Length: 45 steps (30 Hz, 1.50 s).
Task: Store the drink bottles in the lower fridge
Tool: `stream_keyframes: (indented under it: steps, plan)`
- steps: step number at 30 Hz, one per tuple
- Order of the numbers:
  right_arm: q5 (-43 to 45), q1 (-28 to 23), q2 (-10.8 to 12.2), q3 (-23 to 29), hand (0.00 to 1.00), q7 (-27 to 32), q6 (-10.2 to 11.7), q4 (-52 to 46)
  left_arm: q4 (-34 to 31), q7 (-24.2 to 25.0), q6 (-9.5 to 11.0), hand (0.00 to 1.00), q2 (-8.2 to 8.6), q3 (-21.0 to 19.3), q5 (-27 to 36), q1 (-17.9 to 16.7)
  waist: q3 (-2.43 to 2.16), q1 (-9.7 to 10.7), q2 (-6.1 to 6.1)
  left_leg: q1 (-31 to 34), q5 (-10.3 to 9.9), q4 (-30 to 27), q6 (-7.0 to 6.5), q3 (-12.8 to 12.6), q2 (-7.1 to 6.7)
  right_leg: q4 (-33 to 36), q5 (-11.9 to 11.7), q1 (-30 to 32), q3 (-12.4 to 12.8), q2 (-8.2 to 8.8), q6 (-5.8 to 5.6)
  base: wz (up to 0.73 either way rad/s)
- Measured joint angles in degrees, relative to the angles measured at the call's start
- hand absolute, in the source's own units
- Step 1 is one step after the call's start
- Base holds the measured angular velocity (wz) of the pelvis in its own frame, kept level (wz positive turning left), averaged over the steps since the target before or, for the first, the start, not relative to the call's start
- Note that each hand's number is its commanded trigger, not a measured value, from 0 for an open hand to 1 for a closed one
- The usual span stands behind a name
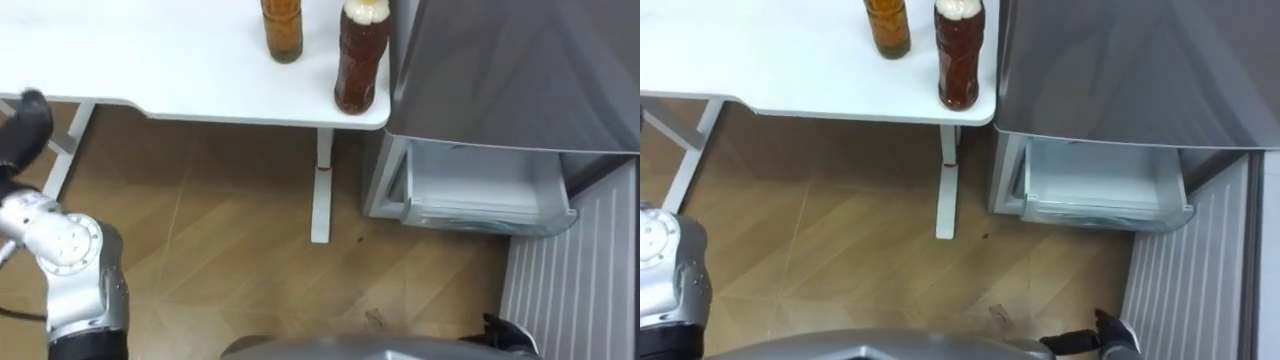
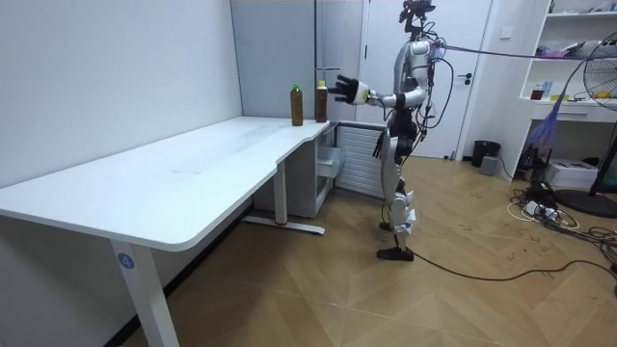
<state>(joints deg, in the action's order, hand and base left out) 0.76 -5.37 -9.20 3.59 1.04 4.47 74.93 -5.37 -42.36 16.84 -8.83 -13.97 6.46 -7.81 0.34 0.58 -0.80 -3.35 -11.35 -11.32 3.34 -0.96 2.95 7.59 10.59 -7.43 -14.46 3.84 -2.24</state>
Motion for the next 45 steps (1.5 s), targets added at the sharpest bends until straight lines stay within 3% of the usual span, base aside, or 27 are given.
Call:
stream_keyframes:
  steps: [4, 10, 21, 29, 31, 34, 39, 45]
  plan:
    - [4.3, 0.2, -0.7, 0.1, 0.00, 0.1, 0.0, 1.3, -6.7, 4.3, -0.3, 0.00, -2.16, 2.3, -5.5, 1.3, -0.02, 1.5, 0.49, -0.4, 0.0, 0.1, 0.00, 0.1, -0.14, 0.0, 0.0, -0.4, 0.1, 0.13, -0.05, 0.00]
    - [8.6, 0.3, -0.7, 0.1, 0.00, 0.0, -0.3, 3.7, -10.9, 11.1, -0.8, 0.00, -2.34, 5.4, -6.8, 1.8, 0.01, 3.8, 0.80, -1.1, 0.0, 0.3, 0.00, 0.0, -0.17, 0.0, 0.1, -0.8, 0.6, 0.18, -0.14, -0.03]
    - [11.6, 0.7, -0.7, 0.1, 0.00, -1.0, -1.1, 6.2, -12.9, 19.6, -1.7, 0.00, -2.48, 8.1, -8.3, 5.2, 0.12, 4.7, 0.67, -1.4, 0.0, 0.5, -0.02, -0.2, -0.17, 0.2, 0.1, -0.3, 1.7, 0.16, -0.15, -0.04]
    - [14.1, 2.5, -0.7, 0.1, 0.00, -1.3, -2.1, 5.1, -18.4, 28.0, -4.5, 0.00, -3.12, 12.5, -3.1, 6.8, 0.03, 5.4, 0.84, -1.3, 0.0, 1.0, -0.02, -0.7, -0.17, 0.4, 0.1, 0.5, 2.9, 0.12, -0.15, -0.08]
    - [15.3, 3.0, -0.7, 0.1, 0.00, -1.3, -2.7, 5.1, -18.6, 30.4, -6.0, 0.00, -3.12, 13.2, -2.2, 7.3, 0.02, 5.6, 0.95, -1.3, 0.0, 1.0, -0.02, -0.7, -0.17, 0.4, 0.1, 0.5, 3.2, 0.10, -0.15, -0.06]
    - [15.9, 3.5, -0.6, -0.1, 0.00, -1.3, -3.3, 5.1, -18.6, 32.5, -7.7, 0.00, -3.09, 14.8, -1.5, 8.7, 0.10, 5.7, 0.85, -1.3, 0.0, 1.1, -0.02, -0.7, -0.17, 0.6, 0.1, 0.5, 3.2, 0.11, -0.15, 0.00]
    - [15.9, 3.9, -0.6, -0.1, 0.00, -1.2, -3.4, 4.9, -18.6, 34.9, -8.3, 0.00, -3.04, 16.1, -0.5, 9.6, 0.16, 5.8, 0.92, -1.5, 0.0, 1.2, -0.02, -0.8, -0.17, 0.6, 0.1, 0.5, 3.3, 0.10, -0.15, 0.00]
    - [15.9, 4.3, -0.9, -0.2, 0.00, -1.3, -4.2, 4.9, -18.6, 37.9, -10.6, 0.00, -2.99, 17.0, 0.8, 9.6, 0.53, 5.7, 1.69, -1.3, 0.0, 1.2, -0.02, -0.8, -0.15, 1.0, 0.1, 0.7, 3.3, 0.11, -0.16, 0.00]
